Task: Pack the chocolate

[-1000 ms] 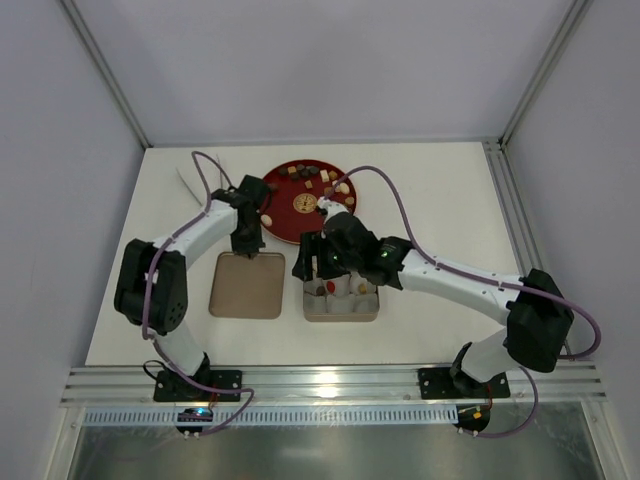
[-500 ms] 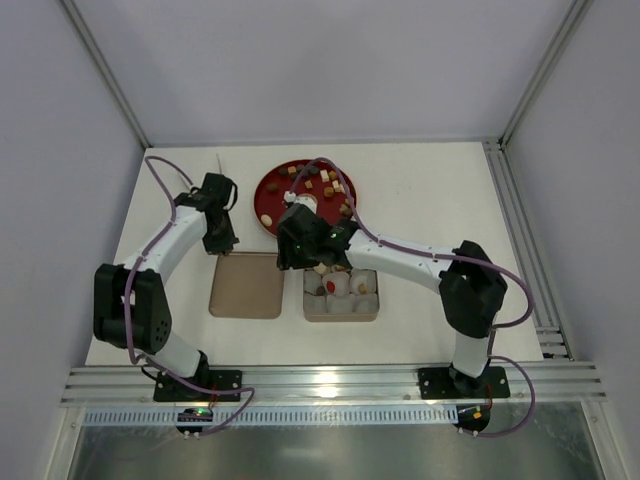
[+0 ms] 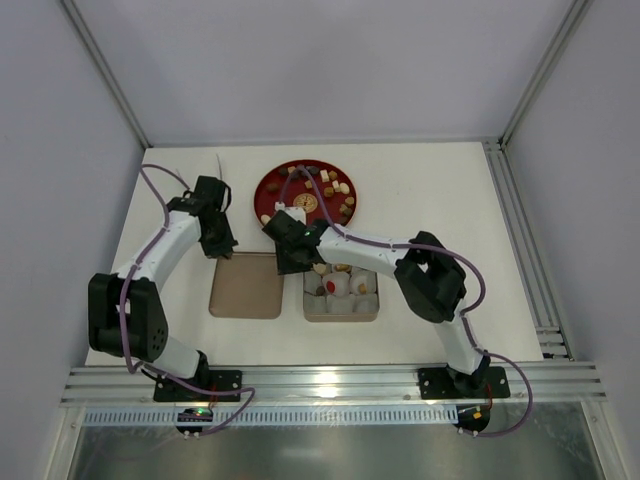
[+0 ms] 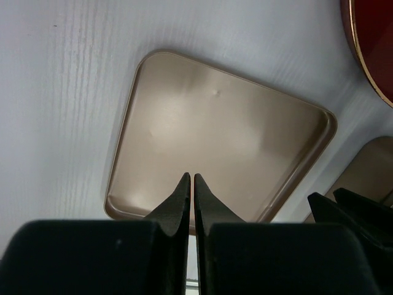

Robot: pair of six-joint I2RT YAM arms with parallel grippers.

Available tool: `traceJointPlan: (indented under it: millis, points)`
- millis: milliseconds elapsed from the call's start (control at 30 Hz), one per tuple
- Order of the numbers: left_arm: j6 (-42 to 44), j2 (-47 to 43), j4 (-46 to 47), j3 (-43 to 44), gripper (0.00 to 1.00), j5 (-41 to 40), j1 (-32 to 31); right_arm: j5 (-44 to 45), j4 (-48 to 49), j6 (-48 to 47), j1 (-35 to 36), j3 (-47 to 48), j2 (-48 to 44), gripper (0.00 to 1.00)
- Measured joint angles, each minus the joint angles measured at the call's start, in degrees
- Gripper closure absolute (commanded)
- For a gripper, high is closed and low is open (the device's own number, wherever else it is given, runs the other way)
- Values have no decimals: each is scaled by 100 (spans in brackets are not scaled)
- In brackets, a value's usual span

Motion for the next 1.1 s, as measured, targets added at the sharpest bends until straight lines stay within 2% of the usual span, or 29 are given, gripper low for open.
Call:
traceJointPlan:
  millis: [233, 400, 633, 1100]
  points:
    - [9, -245, 0, 0, 99, 120, 0, 162, -254, 33, 0, 501, 476, 67]
    - [28, -299, 0, 0, 100, 212, 0, 240, -385, 101, 2, 717, 739, 75]
    - [122, -323, 0, -2, 100, 267, 0, 313, -516, 144, 2, 953, 979, 75]
    - [140, -328, 2, -31, 100, 302, 0, 407, -636, 140, 7, 1167, 1119, 96]
